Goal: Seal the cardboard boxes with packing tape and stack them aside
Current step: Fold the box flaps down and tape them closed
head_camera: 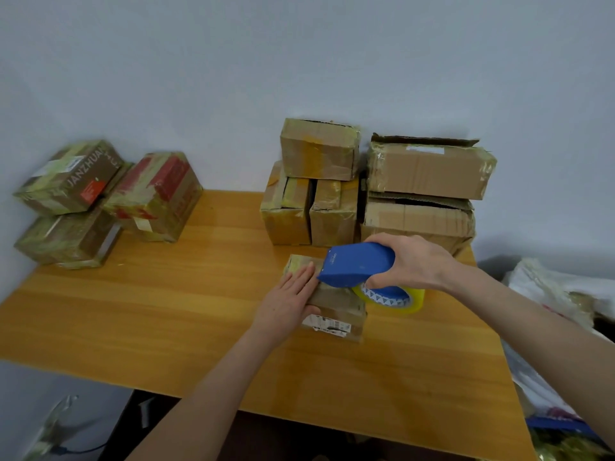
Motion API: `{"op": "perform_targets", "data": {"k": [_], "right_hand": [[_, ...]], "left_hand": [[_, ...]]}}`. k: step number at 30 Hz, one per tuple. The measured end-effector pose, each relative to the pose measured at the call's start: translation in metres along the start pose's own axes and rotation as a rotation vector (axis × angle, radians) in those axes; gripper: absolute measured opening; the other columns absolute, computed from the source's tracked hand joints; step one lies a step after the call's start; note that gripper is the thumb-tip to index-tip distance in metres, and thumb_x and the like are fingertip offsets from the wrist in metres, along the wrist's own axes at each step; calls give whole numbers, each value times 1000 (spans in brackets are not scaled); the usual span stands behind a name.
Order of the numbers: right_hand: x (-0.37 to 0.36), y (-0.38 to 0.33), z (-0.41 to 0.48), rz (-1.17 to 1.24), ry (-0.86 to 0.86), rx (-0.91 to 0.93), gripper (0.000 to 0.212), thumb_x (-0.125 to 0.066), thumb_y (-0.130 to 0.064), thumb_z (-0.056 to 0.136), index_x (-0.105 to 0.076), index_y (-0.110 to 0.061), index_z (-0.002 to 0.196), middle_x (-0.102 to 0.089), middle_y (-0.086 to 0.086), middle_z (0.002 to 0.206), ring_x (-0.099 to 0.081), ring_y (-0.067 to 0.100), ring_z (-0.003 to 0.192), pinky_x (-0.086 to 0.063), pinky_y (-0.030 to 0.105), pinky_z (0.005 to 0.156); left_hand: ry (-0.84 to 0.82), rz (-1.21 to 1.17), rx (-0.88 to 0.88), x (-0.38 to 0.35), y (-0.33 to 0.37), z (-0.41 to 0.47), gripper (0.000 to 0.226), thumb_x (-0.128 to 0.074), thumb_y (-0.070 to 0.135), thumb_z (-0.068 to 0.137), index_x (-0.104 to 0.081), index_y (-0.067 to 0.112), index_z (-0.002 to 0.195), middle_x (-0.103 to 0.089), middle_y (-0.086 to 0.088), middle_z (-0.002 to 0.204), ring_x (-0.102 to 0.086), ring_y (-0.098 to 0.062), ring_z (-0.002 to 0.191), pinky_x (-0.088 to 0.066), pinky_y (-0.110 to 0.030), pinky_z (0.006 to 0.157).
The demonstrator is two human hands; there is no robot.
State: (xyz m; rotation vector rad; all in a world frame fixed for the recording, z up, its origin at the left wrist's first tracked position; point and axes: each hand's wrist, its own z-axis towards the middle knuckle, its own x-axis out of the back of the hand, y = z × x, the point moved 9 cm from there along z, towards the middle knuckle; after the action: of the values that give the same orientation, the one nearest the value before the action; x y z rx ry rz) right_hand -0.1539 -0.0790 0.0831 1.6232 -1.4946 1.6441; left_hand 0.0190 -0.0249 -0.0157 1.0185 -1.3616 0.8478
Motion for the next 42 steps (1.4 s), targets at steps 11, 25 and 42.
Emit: {"op": "perform_targets", "data": {"k": [11, 25, 42], "right_hand": [[-10, 49, -25, 87, -102, -82, 67, -73, -56, 60, -44, -39, 118, -60, -9, 108, -60, 13, 93, -54, 37, 83], [-34, 57, -27, 28, -104, -51, 75, -73, -45, 71, -34, -37, 135, -57, -9, 110, -58, 15, 93, -55, 38, 81], [-51, 89, -49, 58, -149, -122, 71, -73, -34, 73, -38, -34, 135, -57, -9, 108, -57, 14, 95, -53, 34, 82]], "left_hand": [[20, -1, -15, -3, -4, 2, 69, -26, 54, 90, -47, 10, 138, -46, -7, 144, -47, -23, 131, -48, -44, 99], [-65, 160, -64, -9, 38, 12, 70, -13, 56, 91, 19, 19, 141, 23, 2, 151, 15, -13, 145, 5, -32, 121], [-42, -75, -30, 9, 39, 14, 91, -60, 60, 81, -13, 29, 153, -13, 4, 158, -18, -21, 145, -23, -44, 118]]}}
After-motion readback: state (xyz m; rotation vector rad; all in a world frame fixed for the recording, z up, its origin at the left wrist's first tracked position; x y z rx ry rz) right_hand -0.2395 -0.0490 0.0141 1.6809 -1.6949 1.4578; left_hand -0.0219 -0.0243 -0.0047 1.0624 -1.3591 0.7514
